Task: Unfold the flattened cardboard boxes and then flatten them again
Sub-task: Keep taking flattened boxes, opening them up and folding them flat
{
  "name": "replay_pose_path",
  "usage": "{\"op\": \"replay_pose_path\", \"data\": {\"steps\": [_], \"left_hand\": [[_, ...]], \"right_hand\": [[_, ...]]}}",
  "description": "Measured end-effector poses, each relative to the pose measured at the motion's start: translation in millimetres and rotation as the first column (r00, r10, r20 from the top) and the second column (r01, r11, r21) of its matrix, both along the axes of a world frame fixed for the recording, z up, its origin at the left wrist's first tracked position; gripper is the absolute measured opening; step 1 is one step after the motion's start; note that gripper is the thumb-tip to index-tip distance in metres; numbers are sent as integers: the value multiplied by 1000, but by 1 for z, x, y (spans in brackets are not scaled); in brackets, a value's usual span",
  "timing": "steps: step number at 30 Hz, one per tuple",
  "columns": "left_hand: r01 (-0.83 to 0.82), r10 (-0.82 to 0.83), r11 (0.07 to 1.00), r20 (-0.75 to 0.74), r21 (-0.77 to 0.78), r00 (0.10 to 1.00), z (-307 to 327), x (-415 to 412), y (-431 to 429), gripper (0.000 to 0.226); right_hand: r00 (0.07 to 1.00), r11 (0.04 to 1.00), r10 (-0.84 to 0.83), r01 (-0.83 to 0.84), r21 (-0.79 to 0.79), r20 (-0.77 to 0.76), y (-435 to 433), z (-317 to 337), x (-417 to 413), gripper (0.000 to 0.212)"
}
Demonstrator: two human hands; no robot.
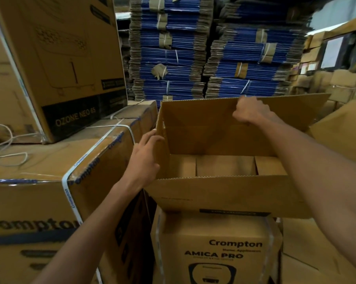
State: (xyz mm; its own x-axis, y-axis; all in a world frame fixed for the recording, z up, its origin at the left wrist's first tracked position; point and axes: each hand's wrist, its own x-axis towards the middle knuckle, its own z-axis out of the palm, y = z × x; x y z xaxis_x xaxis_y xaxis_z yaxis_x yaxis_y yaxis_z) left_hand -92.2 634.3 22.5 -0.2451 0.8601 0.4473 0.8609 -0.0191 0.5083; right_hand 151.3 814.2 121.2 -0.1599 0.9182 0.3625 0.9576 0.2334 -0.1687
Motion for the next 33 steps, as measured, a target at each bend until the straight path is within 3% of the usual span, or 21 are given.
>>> {"op": "replay_pose_path", "data": {"steps": [5,8,11,14,17,21,24,26,29,31,33], "left_hand": [[-8,8,1000,0,3,1000,5,6,9,74],[-19,19,1000,-7,24,1000,6,1,16,66],[-25,25,999,-22,30,999,12,-7,29,59],[-22,26,999,128,-39,991,23,-7,41,56],[2,19,996,235,-87,972,25,-7,49,54],[-47,39,999,302,18,953,18,-4,57,49],[-112,23,979,450,171,893,4,-3,61,39],[-150,2,963,551,223,834,-9,-1,62,33],[-183,-32,962,753,200,657,-26,1,65,44],[-164,-71,968,834,190,547,-41,-3,73,56],[-133,-101,972,854,195,511,-55,-4,79,62]], "right_hand": [[998,998,68,-68,-4,18,-1,-9,-9,50],[993,993,121,-121,-4,13,0,-12,-8,57],[985,986,168,-168,6,-28,-2,-16,1,44],[970,975,222,-224,-7,-97,-11,-22,22,19],[954,968,251,-251,17,-163,-24,-31,52,11],[936,943,263,-198,269,-233,-48,-52,86,20],[870,772,423,-198,603,-255,-66,-86,103,22],[836,704,490,-214,677,-246,-74,-118,111,21],[802,789,490,-242,565,-341,-81,-167,120,15],[771,907,353,-142,397,-530,-75,-195,127,12],[683,977,148,14,215,-715,-66,-216,136,14]]}}
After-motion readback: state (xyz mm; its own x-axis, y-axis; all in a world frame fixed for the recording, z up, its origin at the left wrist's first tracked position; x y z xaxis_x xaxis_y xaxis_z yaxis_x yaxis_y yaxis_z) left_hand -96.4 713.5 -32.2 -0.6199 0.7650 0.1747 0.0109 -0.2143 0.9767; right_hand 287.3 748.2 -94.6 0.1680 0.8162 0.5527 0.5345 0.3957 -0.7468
